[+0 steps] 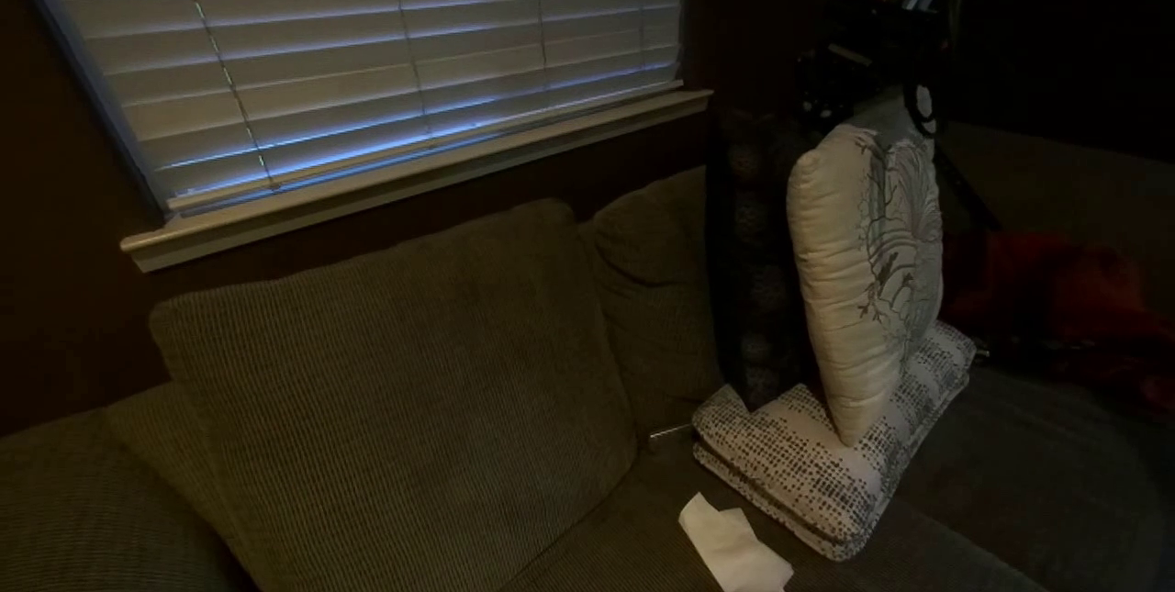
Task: Move the black and white pillows to the left
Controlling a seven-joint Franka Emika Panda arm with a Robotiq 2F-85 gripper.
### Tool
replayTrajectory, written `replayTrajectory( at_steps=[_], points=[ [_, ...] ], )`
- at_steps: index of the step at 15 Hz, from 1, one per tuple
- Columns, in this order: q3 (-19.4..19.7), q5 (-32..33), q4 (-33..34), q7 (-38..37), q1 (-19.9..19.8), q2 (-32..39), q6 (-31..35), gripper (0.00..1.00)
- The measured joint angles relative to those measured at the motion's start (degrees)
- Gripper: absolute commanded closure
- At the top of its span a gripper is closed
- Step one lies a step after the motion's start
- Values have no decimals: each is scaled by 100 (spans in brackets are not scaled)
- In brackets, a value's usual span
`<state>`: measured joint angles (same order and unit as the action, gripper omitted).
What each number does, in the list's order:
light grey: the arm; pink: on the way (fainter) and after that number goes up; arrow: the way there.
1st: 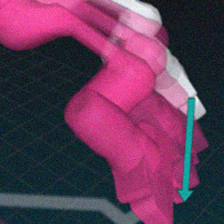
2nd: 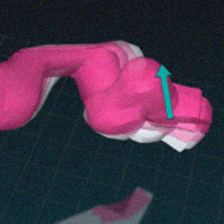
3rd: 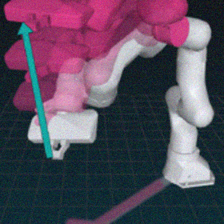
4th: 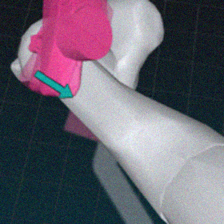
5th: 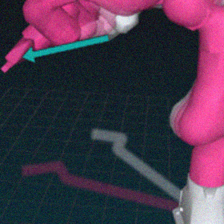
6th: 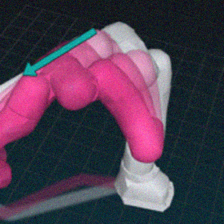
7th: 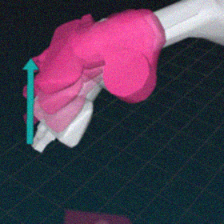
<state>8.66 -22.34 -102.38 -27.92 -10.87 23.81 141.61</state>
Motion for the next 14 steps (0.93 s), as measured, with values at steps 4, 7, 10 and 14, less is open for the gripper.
replayTrajectory(
  at_steps=[4, 7, 10, 14],
  points=[
    [236, 422, 22, -502, 137, -103, -639, 100],
    [311, 586, 73, -770, 155, -107, -944, 72],
    [341, 605, 81, -933, 156, -107, -1086, 52],
    [358, 609, 82, -1103, 152, -107, -1180, 25]
  ],
)
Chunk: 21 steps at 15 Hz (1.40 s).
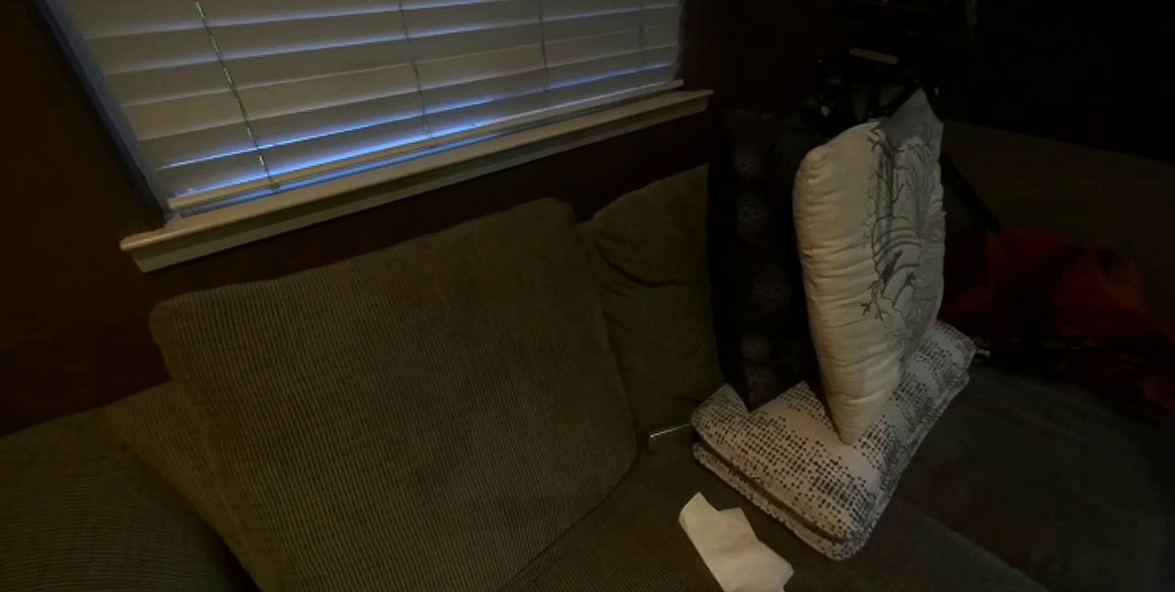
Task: Move the black and white pillows to the left
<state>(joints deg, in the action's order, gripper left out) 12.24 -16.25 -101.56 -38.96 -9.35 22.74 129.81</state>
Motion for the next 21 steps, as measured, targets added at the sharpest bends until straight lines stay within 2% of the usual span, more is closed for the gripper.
replayTrajectory(
  at_steps=[2, 4, 11, 14, 17, 21],
  points=[
    [0, 0, 2, -34, -1, 0, -6, 11],
    [3, 0, 14, -49, -3, 0, -6, 0],
    [60, 208, 73, -57, 2, -285, 16, 0],
    [64, 413, 64, -172, 17, -401, -309, 0],
    [64, 584, 15, -261, 25, -331, -541, 0],
    [80, 769, 11, -312, 24, -125, -511, 0]
  ],
)
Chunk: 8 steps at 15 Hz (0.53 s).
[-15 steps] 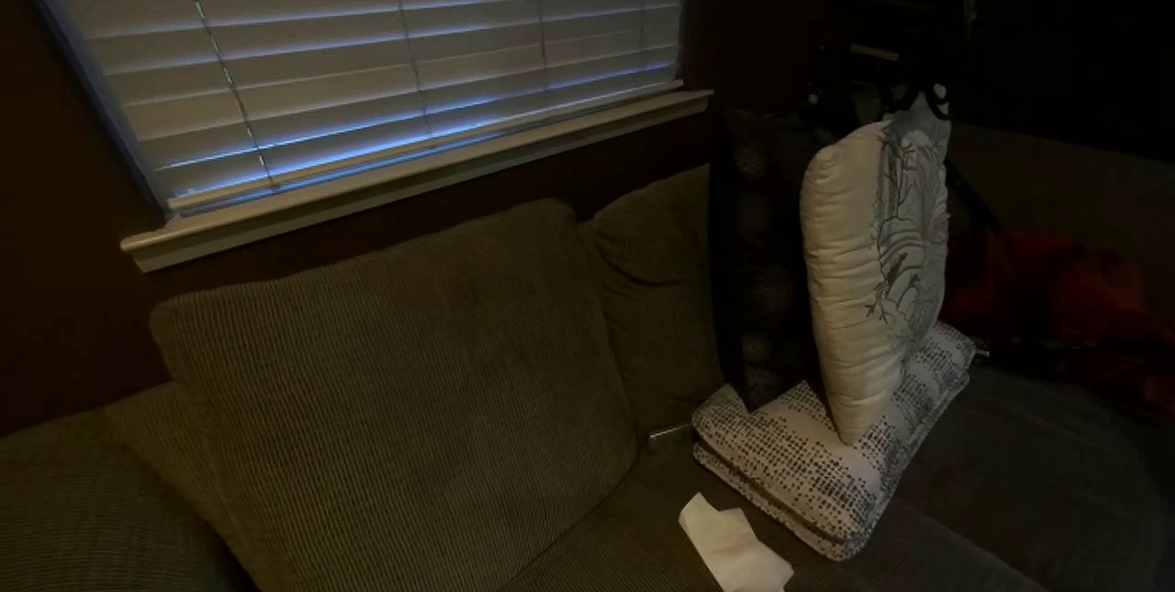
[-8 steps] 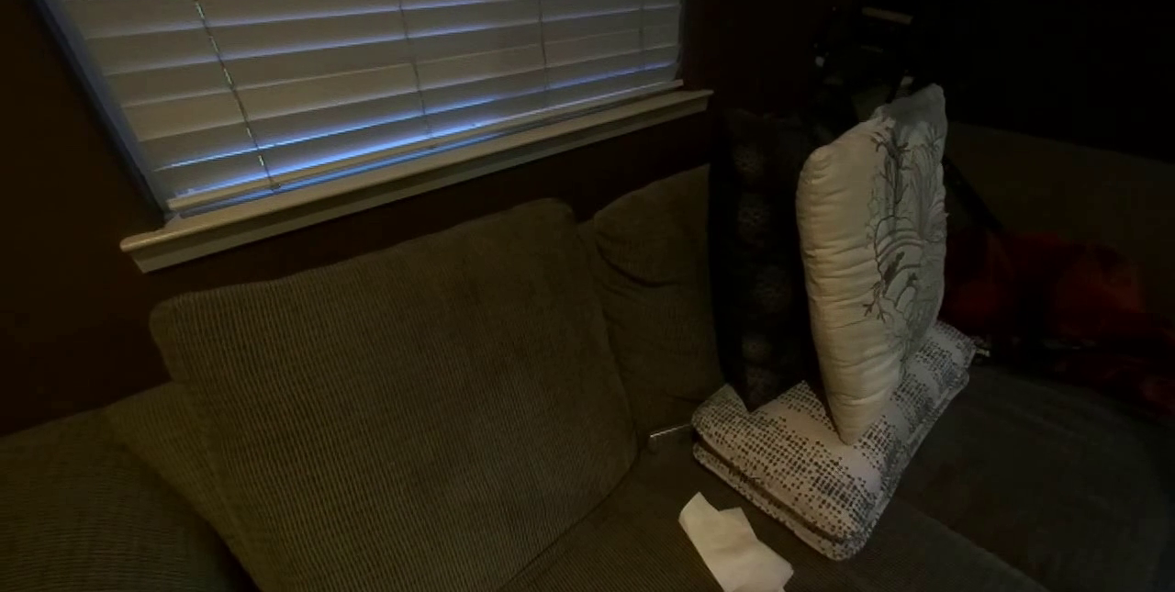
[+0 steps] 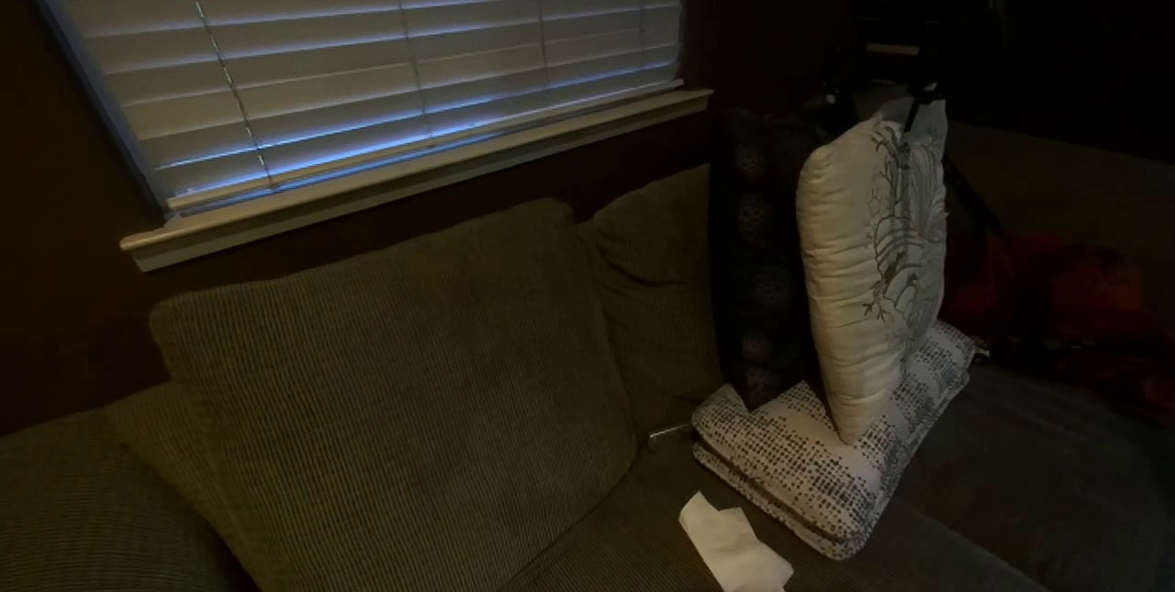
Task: Move the black and white pillows to the left
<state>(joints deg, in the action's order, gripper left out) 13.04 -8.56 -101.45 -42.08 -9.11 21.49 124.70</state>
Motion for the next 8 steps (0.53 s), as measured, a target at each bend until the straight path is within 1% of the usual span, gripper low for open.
replayTrajectory(
  at_steps=[2, 4, 6, 8],
  points=[
    [-2, 12, 1, 40, 0, 105, 328, 0],
    [-28, 4, -8, 150, 0, 194, 817, 0],
    [-90, -51, -42, 305, -1, 248, 1325, 0],
    [-163, -181, -51, 449, -6, 276, 1688, 0]
  ],
)
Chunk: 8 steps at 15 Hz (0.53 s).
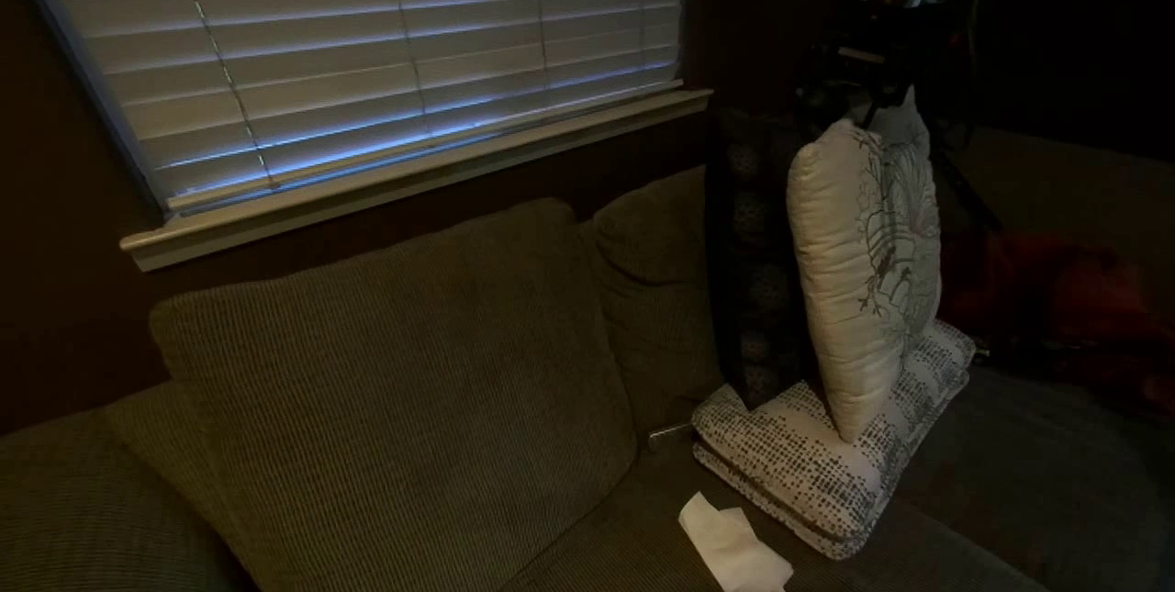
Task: Move the black and white pillows to the left
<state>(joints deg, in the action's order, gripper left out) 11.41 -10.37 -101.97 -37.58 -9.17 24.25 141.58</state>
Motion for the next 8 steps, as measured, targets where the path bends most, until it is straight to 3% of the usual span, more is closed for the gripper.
replayTrajectory(
  at_steps=[4, 8],
  points=[
    [-157, -422, 0, 343, -45, 85, 461, 0],
    [-254, -724, 9, 618, -75, 234, 503, 0]
  ],
)
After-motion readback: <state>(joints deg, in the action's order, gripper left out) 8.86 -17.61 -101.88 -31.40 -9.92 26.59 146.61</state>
